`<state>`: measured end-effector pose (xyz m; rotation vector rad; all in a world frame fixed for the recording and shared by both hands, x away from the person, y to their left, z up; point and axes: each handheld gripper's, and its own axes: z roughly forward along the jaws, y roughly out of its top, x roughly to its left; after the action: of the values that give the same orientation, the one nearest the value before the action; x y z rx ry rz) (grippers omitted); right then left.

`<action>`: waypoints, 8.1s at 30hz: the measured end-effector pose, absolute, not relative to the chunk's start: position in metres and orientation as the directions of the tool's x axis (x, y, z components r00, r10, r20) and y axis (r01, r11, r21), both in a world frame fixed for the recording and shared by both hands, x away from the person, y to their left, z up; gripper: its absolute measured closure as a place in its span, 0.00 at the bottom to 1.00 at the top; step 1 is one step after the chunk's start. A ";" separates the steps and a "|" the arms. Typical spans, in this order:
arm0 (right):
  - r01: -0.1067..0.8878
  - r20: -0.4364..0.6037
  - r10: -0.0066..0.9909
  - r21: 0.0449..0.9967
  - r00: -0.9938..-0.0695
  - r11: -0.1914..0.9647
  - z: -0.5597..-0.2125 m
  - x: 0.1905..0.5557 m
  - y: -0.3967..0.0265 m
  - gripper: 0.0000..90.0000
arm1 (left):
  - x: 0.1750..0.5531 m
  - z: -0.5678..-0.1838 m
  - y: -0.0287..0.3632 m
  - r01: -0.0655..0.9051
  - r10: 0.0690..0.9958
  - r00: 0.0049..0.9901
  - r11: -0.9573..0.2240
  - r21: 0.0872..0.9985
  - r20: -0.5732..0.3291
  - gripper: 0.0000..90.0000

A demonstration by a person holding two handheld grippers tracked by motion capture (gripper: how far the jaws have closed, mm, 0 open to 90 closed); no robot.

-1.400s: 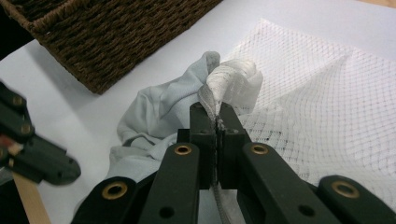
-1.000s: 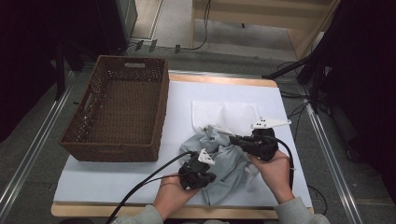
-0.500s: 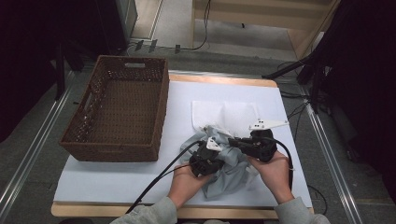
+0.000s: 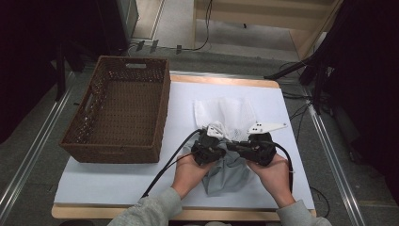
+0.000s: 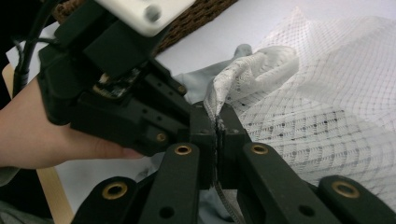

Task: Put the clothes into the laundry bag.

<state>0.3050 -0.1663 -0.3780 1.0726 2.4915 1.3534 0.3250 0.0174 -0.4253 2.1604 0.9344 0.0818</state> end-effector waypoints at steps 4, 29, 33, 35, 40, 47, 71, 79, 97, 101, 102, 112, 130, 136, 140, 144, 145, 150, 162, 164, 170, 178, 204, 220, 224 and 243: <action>0.527 0.228 0.623 0.775 -0.748 0.349 -0.375 0.303 -0.166 0.99 | 0.332 -0.422 0.015 0.592 0.644 0.732 -0.441 0.675 -0.221 1.00; 0.550 0.266 0.631 0.776 -0.729 0.309 -0.379 0.309 -0.185 0.99 | 0.359 -0.431 0.003 0.603 0.617 0.740 -0.431 0.671 -0.269 1.00; 0.554 0.271 0.628 0.773 -0.730 0.310 -0.380 0.310 -0.186 0.99 | 0.362 -0.433 -0.002 0.598 0.589 0.754 -0.433 0.675 -0.290 1.00; 0.550 0.271 0.621 0.774 -0.736 0.314 -0.381 0.310 -0.185 0.99 | 0.364 -0.435 -0.004 0.583 0.590 0.765 -0.468 0.664 -0.257 1.00; 0.554 0.266 0.632 0.771 -0.728 0.314 -0.382 0.312 -0.188 0.99 | 0.357 -0.424 0.009 0.564 0.561 0.787 -0.487 0.667 -0.255 1.00; 0.565 0.270 0.641 0.764 -0.719 0.312 -0.383 0.314 -0.190 0.99 | 0.348 -0.400 0.040 0.538 0.546 0.805 -0.506 0.674 -0.233 1.00; 0.573 0.276 0.631 0.750 -0.725 0.330 -0.385 0.315 -0.188 0.99 | 0.334 -0.443 0.102 0.641 0.675 0.703 -0.466 0.609 -0.223 1.00; 0.574 0.280 0.628 0.750 -0.726 0.329 -0.384 0.316 -0.190 0.99 | 0.329 -0.454 0.109 0.663 0.692 0.688 -0.477 0.577 -0.219 1.00; 0.578 0.282 0.630 0.747 -0.723 0.329 -0.385 0.317 -0.189 0.99 | 0.355 -0.455 0.073 0.670 0.709 0.660 -0.403 0.623 -0.251 1.00; 0.576 0.277 0.634 0.748 -0.722 0.328 -0.384 0.318 -0.190 0.99 | 0.354 -0.441 0.062 0.626 0.679 0.700 -0.432 0.649 -0.222 1.00; 0.577 0.277 0.636 0.747 -0.720 0.328 -0.384 0.318 -0.191 0.99 | 0.356 -0.436 0.061 0.624 0.677 0.701 -0.429 0.653 -0.225 1.00; 0.574 0.275 0.637 0.752 -0.720 0.325 -0.383 0.319 -0.191 0.99 | 0.386 -0.426 0.058 0.648 0.725 0.656 -0.399 0.649 -0.209 1.00; 0.568 0.271 0.634 0.755 -0.725 0.327 -0.380 0.323 -0.187 0.99 | 0.383 -0.423 -0.001 0.551 0.536 0.801 -0.482 0.681 -0.269 1.00; 0.542 0.276 0.614 0.785 -0.739 0.300 -0.370 0.315 -0.189 0.99 | 0.392 -0.426 -0.010 0.557 0.545 0.795 -0.480 0.677 -0.268 1.00; 0.525 0.276 0.597 0.799 -0.753 0.294 -0.365 0.310 -0.192 0.98 | 0.398 -0.428 -0.010 0.580 0.561 0.779 -0.474 0.662 -0.281 1.00; 0.552 0.272 0.615 0.768 -0.740 0.324 -0.376 0.312 -0.194 0.99 | 0.396 -0.424 -0.002 0.570 0.545 0.791 -0.496 0.655 -0.277 1.00; 0.558 0.272 0.620 0.762 -0.736 0.328 -0.379 0.313 -0.194 0.99 | 0.395 -0.422 0.001 0.573 0.546 0.790 -0.495 0.653 -0.279 1.00; 0.566 0.271 0.635 0.759 -0.724 0.322 -0.380 0.315 -0.198 0.99 | 0.385 -0.413 0.020 0.580 0.552 0.787 -0.506 0.639 -0.277 1.00; 0.580 0.272 0.647 0.747 -0.712 0.325 -0.383 0.314 -0.199 0.98 | 0.349 -0.417 0.069 0.587 0.569 0.775 -0.488 0.646 -0.275 1.00; 0.582 0.274 0.645 0.744 -0.714 0.328 -0.384 0.315 -0.198 0.98 | 0.343 -0.422 0.075 0.595 0.578 0.769 -0.487 0.639 -0.274 1.00; 0.583 0.274 0.644 0.742 -0.714 0.330 -0.384 0.315 -0.198 0.98 | 0.339 -0.445 0.088 0.647 0.622 0.726 -0.470 0.600 -0.295 1.00; 0.585 0.278 0.643 0.741 -0.714 0.329 -0.384 0.315 -0.197 0.98 | 0.343 -0.459 0.086 0.642 0.647 0.724 -0.506 0.576 -0.239 1.00; 0.590 0.281 0.648 0.739 -0.708 0.325 -0.387 0.320 -0.197 0.98 | 0.384 -0.440 0.044 0.615 0.635 0.725 -0.426 0.663 -0.265 1.00; 0.589 0.281 0.644 0.738 -0.712 0.329 -0.387 0.320 -0.197 0.98 | 0.435 -0.410 0.061 0.610 0.702 0.694 -0.456 0.648 -0.159 1.00; 0.591 0.283 0.644 0.738 -0.710 0.327 -0.387 0.320 -0.198 0.98 | 0.441 -0.424 0.060 0.629 0.694 0.706 -0.522 0.576 -0.142 1.00; 0.592 0.280 0.654 0.741 -0.703 0.319 -0.387 0.324 -0.193 0.98 | 0.410 -0.431 0.031 0.551 0.501 0.821 -0.569 0.610 -0.274 1.00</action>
<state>0.3242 -0.1926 -0.3866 1.1795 2.4927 1.3515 0.4102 0.0313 -0.4312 2.2857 0.7670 -0.0908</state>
